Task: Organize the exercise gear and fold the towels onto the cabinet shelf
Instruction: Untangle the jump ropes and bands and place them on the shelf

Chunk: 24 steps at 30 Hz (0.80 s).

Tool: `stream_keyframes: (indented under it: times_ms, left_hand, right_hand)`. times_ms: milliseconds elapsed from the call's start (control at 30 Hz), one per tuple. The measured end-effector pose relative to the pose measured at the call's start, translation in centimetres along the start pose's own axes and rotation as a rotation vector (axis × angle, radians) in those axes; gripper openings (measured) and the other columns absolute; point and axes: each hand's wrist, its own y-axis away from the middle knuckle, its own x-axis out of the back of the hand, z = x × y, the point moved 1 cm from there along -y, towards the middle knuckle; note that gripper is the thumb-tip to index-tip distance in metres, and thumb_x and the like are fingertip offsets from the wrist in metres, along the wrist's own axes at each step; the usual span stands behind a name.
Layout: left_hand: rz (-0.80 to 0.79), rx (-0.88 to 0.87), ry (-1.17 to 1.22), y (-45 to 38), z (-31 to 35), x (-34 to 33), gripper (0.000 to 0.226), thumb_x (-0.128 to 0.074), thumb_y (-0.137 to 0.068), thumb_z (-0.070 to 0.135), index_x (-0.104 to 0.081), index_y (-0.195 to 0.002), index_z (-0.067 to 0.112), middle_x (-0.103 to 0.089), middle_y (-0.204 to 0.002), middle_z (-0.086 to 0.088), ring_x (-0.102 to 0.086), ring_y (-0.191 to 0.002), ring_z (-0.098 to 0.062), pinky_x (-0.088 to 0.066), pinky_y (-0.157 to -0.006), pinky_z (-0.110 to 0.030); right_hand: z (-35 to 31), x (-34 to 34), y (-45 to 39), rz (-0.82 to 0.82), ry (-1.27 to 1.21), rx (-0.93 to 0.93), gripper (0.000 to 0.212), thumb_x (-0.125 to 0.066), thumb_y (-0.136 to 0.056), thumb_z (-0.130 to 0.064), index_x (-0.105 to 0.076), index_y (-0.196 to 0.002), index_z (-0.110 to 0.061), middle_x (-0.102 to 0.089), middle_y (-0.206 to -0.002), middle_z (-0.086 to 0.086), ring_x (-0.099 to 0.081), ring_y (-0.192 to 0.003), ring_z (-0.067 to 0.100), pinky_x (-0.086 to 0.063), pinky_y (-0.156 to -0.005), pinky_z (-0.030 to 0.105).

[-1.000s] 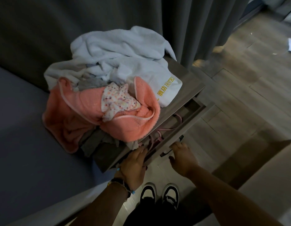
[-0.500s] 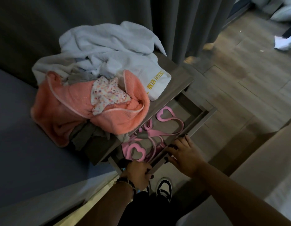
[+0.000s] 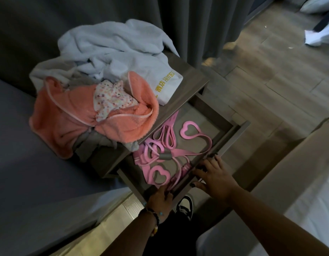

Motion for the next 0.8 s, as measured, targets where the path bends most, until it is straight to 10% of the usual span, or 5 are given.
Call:
stream_keyframes:
  times_ms: [267,400,633,800]
  left_hand:
    - [-0.042,0.060,-0.135,-0.4,1.3,-1.0,0.049,-0.038,-0.090,0.039,-0.061,-0.125,0.012,-0.059,-0.128,-0.010,-0.051,-0.120,-0.025,-0.038,-0.099,-0.026]
    - [-0.019,0.115,-0.158,-0.7,0.8,-1.5,0.009,-0.052,-0.093,0.020,-0.047,-0.087,0.025,-0.054,-0.126,-0.011,-0.047,-0.121,-0.026,-0.038,-0.099,-0.029]
    - [0.031,0.088,-0.050,-0.6,0.7,-2.1,0.053,-0.050,-0.096,0.016,-0.033,-0.146,0.016,-0.040,-0.143,-0.009,-0.042,-0.132,-0.028,-0.034,-0.103,-0.025]
    - [0.064,0.029,-0.187,-1.1,0.2,-2.4,0.054,-0.049,-0.095,0.023,-0.035,-0.147,0.020,-0.044,-0.145,-0.007,-0.037,-0.134,-0.029,-0.031,-0.111,-0.032]
  right_hand:
    - [-0.2,0.7,1.8,0.048,-0.017,-0.027,0.040,-0.038,-0.083,-0.057,-0.053,-0.117,-0.043,-0.065,-0.119,-0.003,-0.058,-0.120,0.029,-0.025,-0.105,0.056]
    - [-0.2,0.2,2.2,0.038,-0.040,-0.044,0.039,-0.038,-0.083,-0.057,-0.057,-0.114,-0.042,-0.065,-0.119,-0.003,-0.058,-0.120,0.029,-0.023,-0.104,0.051]
    - [-0.3,0.1,2.1,-0.071,-0.078,-0.092,0.047,-0.036,-0.081,-0.059,-0.064,-0.113,-0.040,-0.064,-0.121,-0.002,-0.056,-0.121,0.029,-0.026,-0.110,0.055]
    - [-0.5,0.7,2.3,-0.072,-0.089,-0.098,0.046,-0.036,-0.081,-0.060,-0.063,-0.112,-0.040,-0.065,-0.118,-0.004,-0.059,-0.117,0.028,-0.029,-0.109,0.054]
